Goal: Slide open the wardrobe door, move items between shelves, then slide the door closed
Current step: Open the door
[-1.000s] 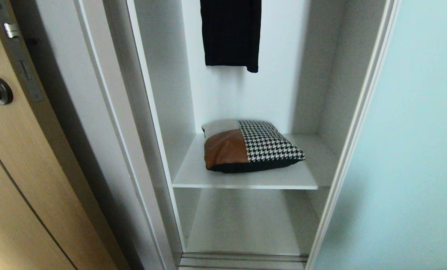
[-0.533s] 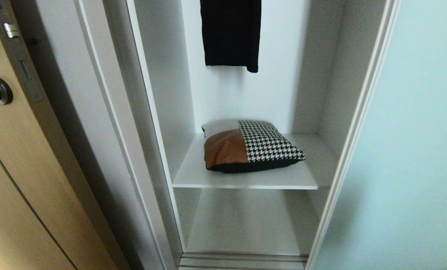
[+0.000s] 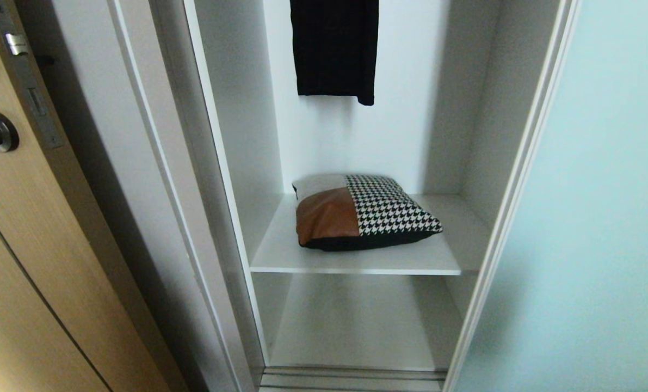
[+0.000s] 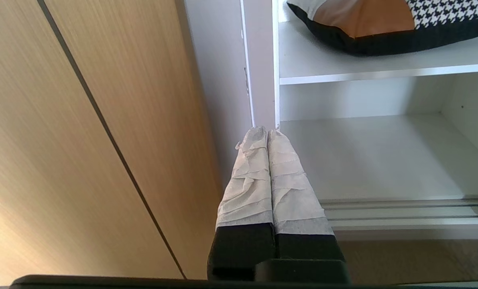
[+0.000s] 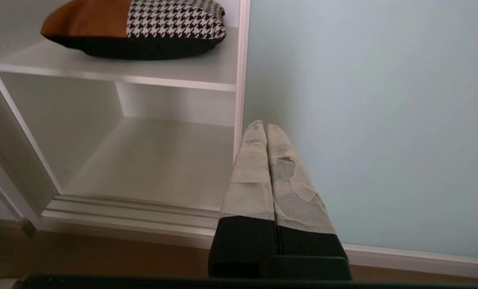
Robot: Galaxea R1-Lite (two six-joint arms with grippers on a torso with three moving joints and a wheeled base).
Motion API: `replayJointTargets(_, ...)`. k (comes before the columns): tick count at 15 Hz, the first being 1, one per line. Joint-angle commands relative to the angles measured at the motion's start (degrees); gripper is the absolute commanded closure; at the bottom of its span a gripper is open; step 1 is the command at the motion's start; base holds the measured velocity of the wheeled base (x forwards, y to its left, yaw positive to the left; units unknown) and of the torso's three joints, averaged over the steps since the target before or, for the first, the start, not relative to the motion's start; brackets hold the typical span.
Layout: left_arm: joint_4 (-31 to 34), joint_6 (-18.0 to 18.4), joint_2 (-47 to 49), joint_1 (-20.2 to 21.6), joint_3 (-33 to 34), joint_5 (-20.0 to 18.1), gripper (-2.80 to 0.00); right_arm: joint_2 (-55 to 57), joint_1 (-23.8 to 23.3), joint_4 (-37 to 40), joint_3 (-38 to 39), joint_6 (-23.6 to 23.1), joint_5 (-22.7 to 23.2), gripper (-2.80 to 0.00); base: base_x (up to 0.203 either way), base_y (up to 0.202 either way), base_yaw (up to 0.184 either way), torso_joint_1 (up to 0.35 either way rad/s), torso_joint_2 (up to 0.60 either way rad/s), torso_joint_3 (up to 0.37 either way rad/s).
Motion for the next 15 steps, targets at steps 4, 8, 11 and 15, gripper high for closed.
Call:
replayJointTargets(4, 0.0, 0.0, 0.1, 0.0, 0.0, 0.0, 0.0, 1.3, 0.0, 1.5, -14.9, 6.4, 6.1, 0.0, 0.0, 0.0, 0.0, 0.0, 0.0, 0.0)
replayJointTargets(8, 0.0, 0.0, 0.1, 0.0, 0.0, 0.0, 0.0, 13.0, 0.1, 8.3, -30.3, 9.1, 17.6, 0.0, 0.0, 0.0, 0.0, 0.0, 0.0, 0.0)
replayJointTargets(11, 0.0, 0.1, 0.1, 0.0, 0.0, 0.0, 0.0, 28.2, 0.9, 5.9, -37.3, 11.5, 23.8, 0.0, 0.0, 0.0, 0.0, 0.0, 0.0, 0.0)
replayJointTargets(15, 0.0, 0.0, 0.1, 0.0, 0.0, 0.0, 0.0, 48.9, 1.8, -2.9, -44.9, 12.7, 28.3, 0.0, 0.0, 0.0, 0.0, 0.0, 0.0, 0.0)
